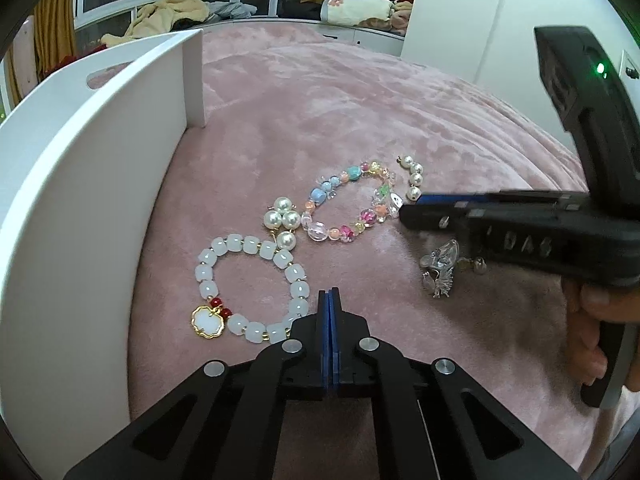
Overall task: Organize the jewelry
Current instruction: 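Close left tool on white bead bracelet while right tool grasps silver pearl earring, then carry bracelet in left tool and earring in right tool over the white box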
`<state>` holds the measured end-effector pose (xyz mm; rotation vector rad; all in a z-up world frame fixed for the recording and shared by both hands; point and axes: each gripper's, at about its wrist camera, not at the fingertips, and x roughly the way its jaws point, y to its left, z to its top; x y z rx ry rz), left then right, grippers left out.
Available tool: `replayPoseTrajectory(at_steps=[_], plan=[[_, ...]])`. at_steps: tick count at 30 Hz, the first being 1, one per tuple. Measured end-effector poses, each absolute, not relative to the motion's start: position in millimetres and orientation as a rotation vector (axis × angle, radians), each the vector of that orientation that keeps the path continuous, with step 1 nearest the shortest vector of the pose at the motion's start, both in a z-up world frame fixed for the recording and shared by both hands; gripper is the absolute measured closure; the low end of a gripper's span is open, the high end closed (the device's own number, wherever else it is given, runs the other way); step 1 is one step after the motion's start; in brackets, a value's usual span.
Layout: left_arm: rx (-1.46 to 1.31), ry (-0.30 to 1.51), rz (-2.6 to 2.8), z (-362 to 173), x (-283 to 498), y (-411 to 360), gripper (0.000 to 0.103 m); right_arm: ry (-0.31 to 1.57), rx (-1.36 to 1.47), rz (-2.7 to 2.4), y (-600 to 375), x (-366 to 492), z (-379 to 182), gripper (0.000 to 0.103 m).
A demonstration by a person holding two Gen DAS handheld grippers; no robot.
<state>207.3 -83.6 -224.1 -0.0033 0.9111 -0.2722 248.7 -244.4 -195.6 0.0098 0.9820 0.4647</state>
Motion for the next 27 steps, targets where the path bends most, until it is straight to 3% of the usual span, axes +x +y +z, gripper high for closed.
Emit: replayPoseTrajectory(at_steps=[4, 5, 6, 8, 11, 15, 27], plan=[[0.027, 0.883, -0.262, -218.7, 203.0, -81.8, 0.095, 0.949, 0.047, 0.454, -252.9, 249.5, -185.2, 0.083], [0.031, 0.867, -0.253, -216.4, 202.8, -80.8, 0.088, 0.951, 0.052, 0.452, -253.9, 250.2, -185.2, 0.083], [0.026, 0.857, -0.255, -215.1, 202.0, -79.2, 0.073, 0.957, 0.052, 0.451, -253.9, 250.8, -186.1, 0.083], [0.024, 0.84, -0.242, -213.8, 203.1, -78.1, 0.066, 0.962, 0.04, 0.452, -250.9, 251.1, -187.3, 0.083], [0.056, 0.867, -0.212, -222.2, 211.5, -80.4, 0.066, 0.961, 0.032, 0.46, -249.1, 250.7, -186.7, 0.083], [0.042, 0.904, -0.216, -230.6, 220.3, -76.6, 0.088, 0.955, 0.045, 0.454, -251.7, 251.7, -187.4, 0.083], [0.061, 0.867, -0.229, -209.6, 211.5, -85.7, 0.088, 0.933, 0.083, 0.443, -258.3, 253.7, -183.0, 0.083]])
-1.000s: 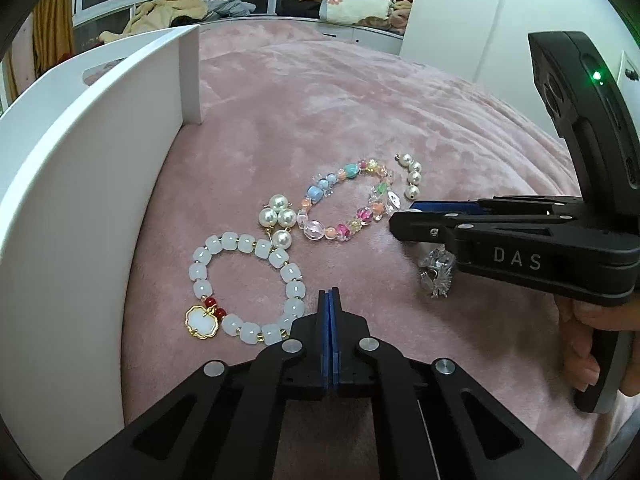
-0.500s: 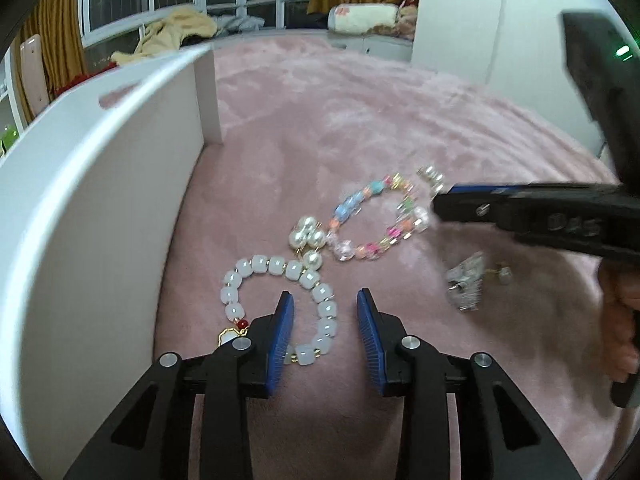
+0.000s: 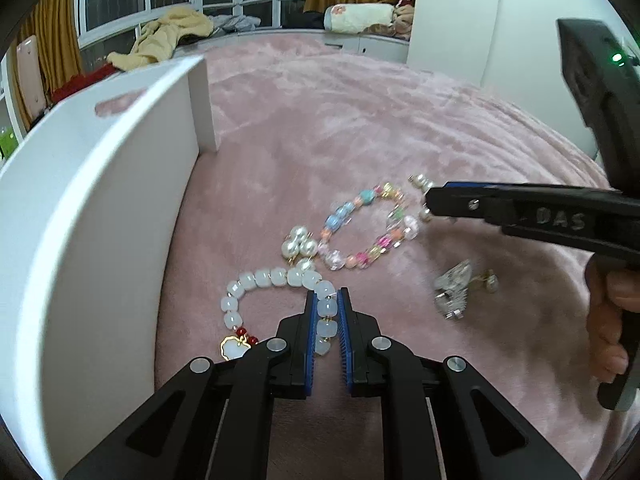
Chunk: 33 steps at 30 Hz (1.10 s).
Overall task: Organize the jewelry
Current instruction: 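Carry bracelet in left tool and earring in right tool over the white box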
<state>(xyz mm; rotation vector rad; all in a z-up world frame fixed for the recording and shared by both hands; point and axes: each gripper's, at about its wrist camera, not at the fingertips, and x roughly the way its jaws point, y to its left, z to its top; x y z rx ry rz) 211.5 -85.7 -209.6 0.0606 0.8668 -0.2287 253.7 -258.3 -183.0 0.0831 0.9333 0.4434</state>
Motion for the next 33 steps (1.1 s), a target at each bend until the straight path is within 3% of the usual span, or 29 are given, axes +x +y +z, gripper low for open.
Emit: replayPoseTrajectory(at_steps=[17, 33], plan=[[0.043, 0.802, -0.227, -154.8, 203.7, -75.8, 0.088, 0.938, 0.055, 0.408, -259.4, 242.0, -163.8, 0.083], [0.049, 0.71, -0.246, -81.8, 191.6, -66.2, 0.088, 0.907, 0.089, 0.379, -279.2, 224.7, -96.6, 0.083]])
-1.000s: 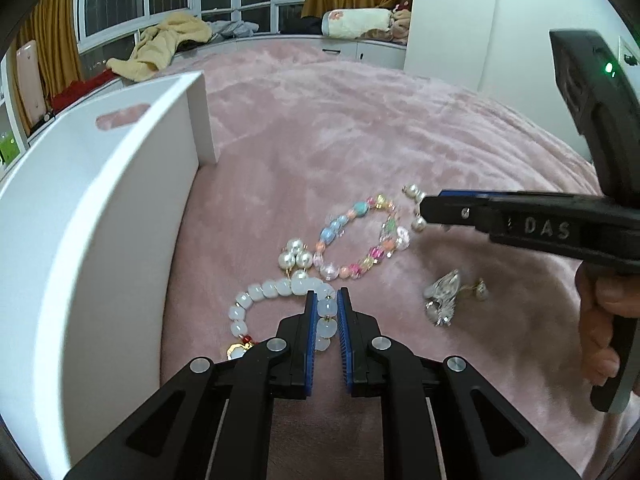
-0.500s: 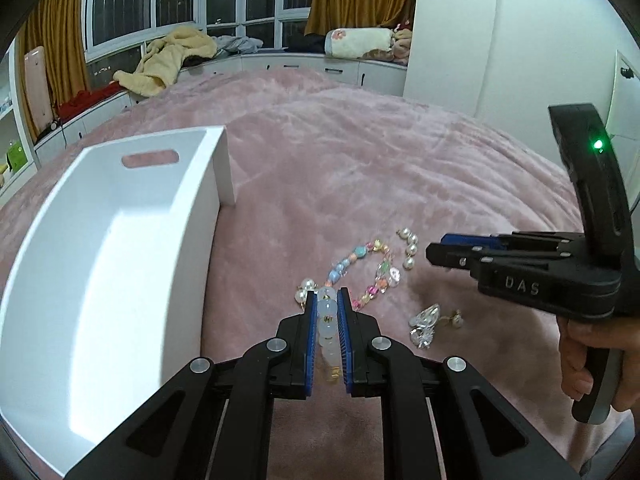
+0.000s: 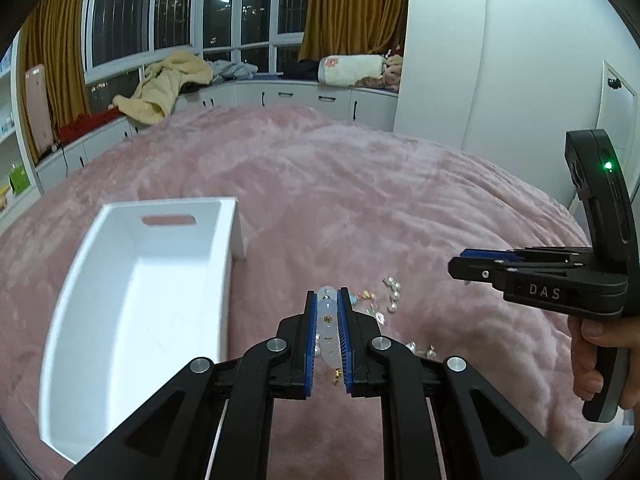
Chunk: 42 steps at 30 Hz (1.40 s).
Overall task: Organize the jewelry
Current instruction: 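Carry bracelet in left tool and earring in right tool over the white box, then open left tool dropping bracelet into box while right tool releases earring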
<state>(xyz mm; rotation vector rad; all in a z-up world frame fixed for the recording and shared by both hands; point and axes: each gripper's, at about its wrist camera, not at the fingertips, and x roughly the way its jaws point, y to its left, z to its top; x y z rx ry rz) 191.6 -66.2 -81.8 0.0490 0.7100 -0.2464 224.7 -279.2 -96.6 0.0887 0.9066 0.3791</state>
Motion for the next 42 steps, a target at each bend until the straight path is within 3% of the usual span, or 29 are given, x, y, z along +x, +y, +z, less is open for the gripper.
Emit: replayPoseTrajectory(at_steps=[19, 34, 42], plan=[[0.07, 0.654, -0.078, -34.7, 185.3, 34.5, 0.088, 0.827, -0.055, 0.475, -183.9, 227.5, -53.9, 0.083], [0.019, 0.71, 0.038, -60.9, 190.1, 114.3, 0.088, 0.824, -0.14, 0.696, -48.8, 233.3, -56.1, 0.083], [-0.039, 0.788, 0.05, -94.4, 192.3, 136.9, 0.088, 0.913, -0.275, 0.782, 7.9, 225.7, -100.4, 0.083]])
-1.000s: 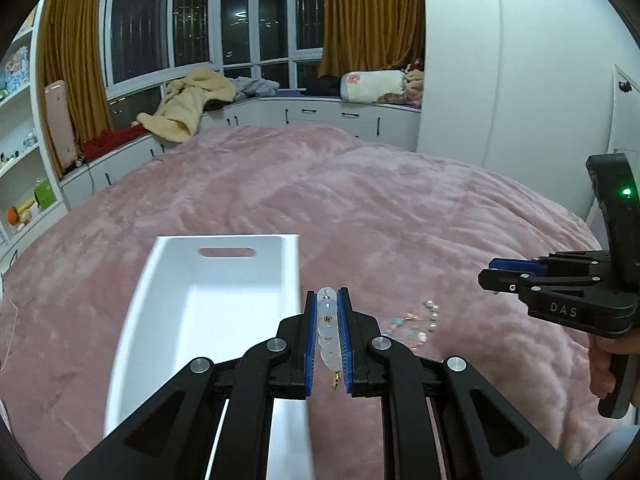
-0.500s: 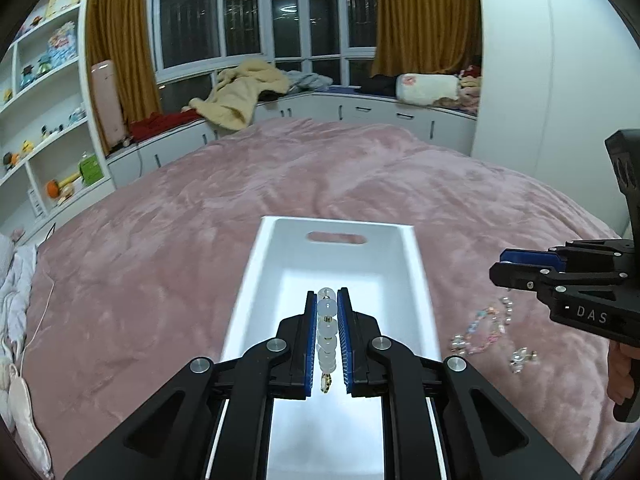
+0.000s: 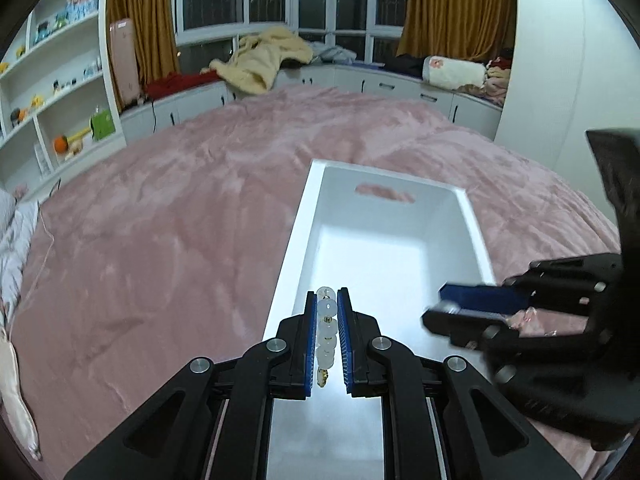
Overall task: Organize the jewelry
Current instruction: 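Open left tool dropping bracelet into box while right tool releases earring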
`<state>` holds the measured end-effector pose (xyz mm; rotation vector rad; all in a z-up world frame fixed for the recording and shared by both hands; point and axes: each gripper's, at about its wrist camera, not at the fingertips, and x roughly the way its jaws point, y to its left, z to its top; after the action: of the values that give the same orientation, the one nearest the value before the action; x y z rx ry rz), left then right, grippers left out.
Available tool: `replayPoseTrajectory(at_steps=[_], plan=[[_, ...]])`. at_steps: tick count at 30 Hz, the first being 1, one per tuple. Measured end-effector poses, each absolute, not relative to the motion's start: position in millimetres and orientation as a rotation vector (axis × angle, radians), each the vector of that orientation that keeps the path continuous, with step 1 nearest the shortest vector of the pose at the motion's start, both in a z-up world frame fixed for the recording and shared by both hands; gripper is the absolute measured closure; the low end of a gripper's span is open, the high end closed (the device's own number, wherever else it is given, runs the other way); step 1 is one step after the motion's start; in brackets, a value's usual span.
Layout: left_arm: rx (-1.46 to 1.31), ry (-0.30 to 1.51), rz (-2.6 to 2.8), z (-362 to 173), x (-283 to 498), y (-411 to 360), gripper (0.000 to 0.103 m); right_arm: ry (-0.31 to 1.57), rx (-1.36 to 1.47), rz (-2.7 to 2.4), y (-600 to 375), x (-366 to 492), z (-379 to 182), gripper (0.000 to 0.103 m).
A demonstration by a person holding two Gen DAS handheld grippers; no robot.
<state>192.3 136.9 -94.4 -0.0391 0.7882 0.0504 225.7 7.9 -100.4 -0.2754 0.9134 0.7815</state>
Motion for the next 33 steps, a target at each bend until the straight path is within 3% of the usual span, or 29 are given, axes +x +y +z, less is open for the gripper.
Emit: replayPoseTrajectory(at_steps=[8, 18, 20, 21, 23, 25, 28, 30, 33], plan=[[-0.024, 0.86, 0.027, -124.6, 194.3, 131.6, 0.088, 0.984, -0.329, 0.81, 30.3, 219.6, -140.1, 0.083], [-0.052, 0.928, 0.02, -142.7, 205.8, 135.1, 0.087, 0.998, -0.383, 0.831, 40.6, 216.0, -151.0, 0.083], [-0.052, 0.925, 0.017, -141.8, 205.7, 134.1, 0.08, 0.996, -0.382, 0.833, 40.7, 215.9, -151.0, 0.082], [-0.047, 0.918, 0.02, -140.3, 205.4, 133.0, 0.075, 0.994, -0.381, 0.835, 39.8, 215.9, -150.8, 0.08], [-0.045, 0.911, 0.014, -137.9, 206.0, 131.2, 0.069, 0.984, -0.38, 0.848, 38.4, 213.6, -149.1, 0.063], [-0.048, 0.902, 0.007, -135.2, 205.1, 130.0, 0.064, 0.961, -0.379, 0.852, 35.2, 210.9, -145.1, 0.053], [-0.061, 0.893, -0.008, -129.7, 204.7, 129.7, 0.053, 0.921, -0.368, 0.832, 28.1, 209.2, -136.7, 0.027], [-0.053, 0.866, 0.006, -122.2, 202.8, 128.5, 0.039, 0.893, -0.336, 0.843, 21.2, 208.2, -130.5, 0.025], [-0.041, 0.83, 0.006, -111.0, 200.4, 124.6, 0.031, 0.891, -0.317, 0.833, 11.2, 210.2, -124.8, 0.025]])
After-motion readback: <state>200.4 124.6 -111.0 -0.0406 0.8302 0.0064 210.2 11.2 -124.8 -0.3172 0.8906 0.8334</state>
